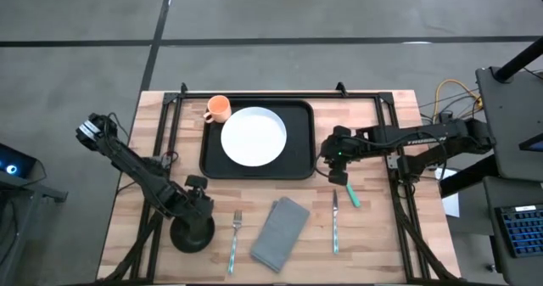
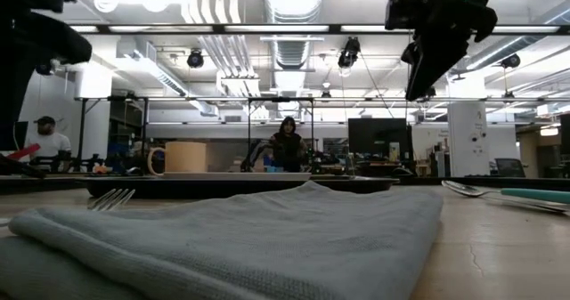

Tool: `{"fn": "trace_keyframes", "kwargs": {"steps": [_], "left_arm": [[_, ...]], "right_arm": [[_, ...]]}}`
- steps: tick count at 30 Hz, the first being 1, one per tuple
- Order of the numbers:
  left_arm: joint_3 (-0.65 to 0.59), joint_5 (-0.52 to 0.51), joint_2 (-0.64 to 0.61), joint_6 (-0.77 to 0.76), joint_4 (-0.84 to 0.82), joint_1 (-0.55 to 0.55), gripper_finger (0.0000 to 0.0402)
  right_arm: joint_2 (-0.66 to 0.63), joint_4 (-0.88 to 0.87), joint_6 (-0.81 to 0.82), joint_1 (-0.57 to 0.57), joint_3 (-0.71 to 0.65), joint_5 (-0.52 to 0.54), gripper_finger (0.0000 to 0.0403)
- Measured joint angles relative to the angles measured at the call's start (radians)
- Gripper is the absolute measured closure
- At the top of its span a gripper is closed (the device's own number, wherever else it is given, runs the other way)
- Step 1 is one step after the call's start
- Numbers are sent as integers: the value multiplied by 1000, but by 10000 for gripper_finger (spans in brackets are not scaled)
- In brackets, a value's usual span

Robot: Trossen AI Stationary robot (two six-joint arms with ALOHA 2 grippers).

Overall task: Set up tray
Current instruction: Put the bowl on top of the plate on the serving tray

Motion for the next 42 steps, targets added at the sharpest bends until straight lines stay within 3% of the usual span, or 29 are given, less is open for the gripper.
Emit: {"fn": "trace_keyframes", "kwargs": {"steps": [10, 13, 16, 18, 22, 27, 30, 34, 42], "left_arm": [[-114, -1, 0, -57, 112, 13, 265], [-118, -1, -1, -82, 110, 17, 296], [-114, -1, -2, -109, 111, 33, 359], [-107, 14, -7, -132, 114, 48, 388], [-65, 53, -12, -150, 103, 96, 399], [91, 55, -14, -122, 47, 189, 401], [200, 51, -14, -74, -21, 292, 401], [340, 51, -14, 47, -74, 513, 401], [535, 212, 37, 360, -85, 1039, 401]], "right_arm": [[0, -1, 5, 6, 14, -31, 309], [0, -1, 6, 17, 14, -31, 314], [0, 0, 8, 32, 14, -31, 319], [0, 2, 8, 40, 15, -31, 324], [0, 2, 6, 53, 22, -31, 330], [0, -9, 3, 62, 27, -30, 327], [0, -10, 1, 62, 28, -30, 323], [0, -11, 2, 62, 28, -31, 321], [0, -7, 6, 85, 28, -32, 328]]}}
